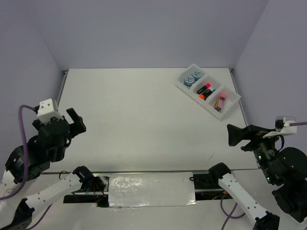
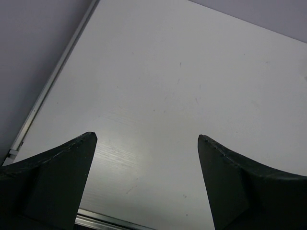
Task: Sort the stationery into containers
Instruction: Reset both arms
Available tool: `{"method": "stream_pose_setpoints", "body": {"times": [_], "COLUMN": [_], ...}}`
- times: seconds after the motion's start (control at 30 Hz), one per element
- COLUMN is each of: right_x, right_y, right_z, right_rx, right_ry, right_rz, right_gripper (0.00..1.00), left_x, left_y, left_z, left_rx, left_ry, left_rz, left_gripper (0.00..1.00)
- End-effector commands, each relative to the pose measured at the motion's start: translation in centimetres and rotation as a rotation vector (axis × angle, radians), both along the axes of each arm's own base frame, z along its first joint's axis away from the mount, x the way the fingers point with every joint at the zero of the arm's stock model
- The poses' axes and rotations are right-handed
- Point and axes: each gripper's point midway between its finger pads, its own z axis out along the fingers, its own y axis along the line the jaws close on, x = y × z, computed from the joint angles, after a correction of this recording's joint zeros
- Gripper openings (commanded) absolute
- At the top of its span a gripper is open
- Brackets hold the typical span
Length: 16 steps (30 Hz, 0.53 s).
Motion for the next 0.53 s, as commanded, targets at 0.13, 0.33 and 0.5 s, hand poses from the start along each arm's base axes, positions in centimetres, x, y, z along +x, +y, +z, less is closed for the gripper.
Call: {"method": "stream_pose_setpoints", "body": {"times": [0.13,0.33,0.5], "right_x": [-1.5,-0.5,0.0], "right_y": [1.1,1.8,1.7], "right_z": [-4.3,-5.1,-5.4], "right_rx": [-0.057,-0.039,-0.025], "right_ry": [0.09,0.126,0.126], "right_rz": [0.108,0.106,0.083], "right_gripper": [1.0,1.0,1.0], "left_x": [-2.6,-2.8,-2.9], "left_y": [2.5,2.5,2.9], "left_z": [0.1,-0.4,-1.0], "left_rx": [-0.008,-0.011,0.018], "left_ry": [-0.017,-0.021,-0.016], "left_rz": [0.017,0.005,0.016], "left_gripper": [0.99,0.99,0.99]}}
